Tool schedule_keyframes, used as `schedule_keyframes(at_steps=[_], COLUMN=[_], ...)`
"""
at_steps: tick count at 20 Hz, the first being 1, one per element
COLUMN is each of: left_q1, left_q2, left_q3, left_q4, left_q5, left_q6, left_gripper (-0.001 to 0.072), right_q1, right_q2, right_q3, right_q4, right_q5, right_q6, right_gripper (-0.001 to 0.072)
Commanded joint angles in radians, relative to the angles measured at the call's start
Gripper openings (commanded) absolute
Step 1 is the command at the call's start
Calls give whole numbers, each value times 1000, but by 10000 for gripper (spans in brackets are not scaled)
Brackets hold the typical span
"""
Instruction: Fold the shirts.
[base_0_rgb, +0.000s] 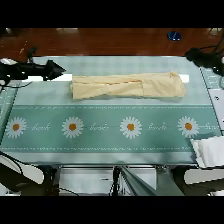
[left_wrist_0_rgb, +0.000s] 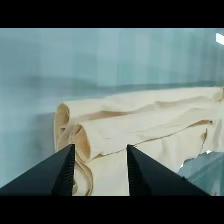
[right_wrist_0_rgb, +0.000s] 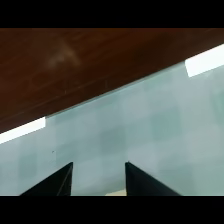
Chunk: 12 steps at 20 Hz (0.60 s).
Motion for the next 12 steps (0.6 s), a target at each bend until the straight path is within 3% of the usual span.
schedule_keyframes(at_steps=[1, 3, 6, 8, 12], left_q1=[87, 94, 64, 35, -15], left_q2=[66, 103, 127, 124, 113], left_q3=[52, 52, 52, 51, 51], left_q4=[21, 21, 21, 21, 30], left_q5=[-31, -35, -59, -77, -75], left_q6=[0, 0, -1, 0, 0], left_gripper=[380, 380, 380, 380, 380], right_q1=[-109, -181, -258, -277, -254], right_q2=[8, -47, -145, -200, -257], right_q3=[148, 200, 209, 209, 209], right_q4=[-357, -347, -146, -15, -3], right_q5=[318, 517, 700, 750, 751], right_q6=[235, 223, 154, 135, 127], right_gripper=[535, 605, 616, 616, 615])
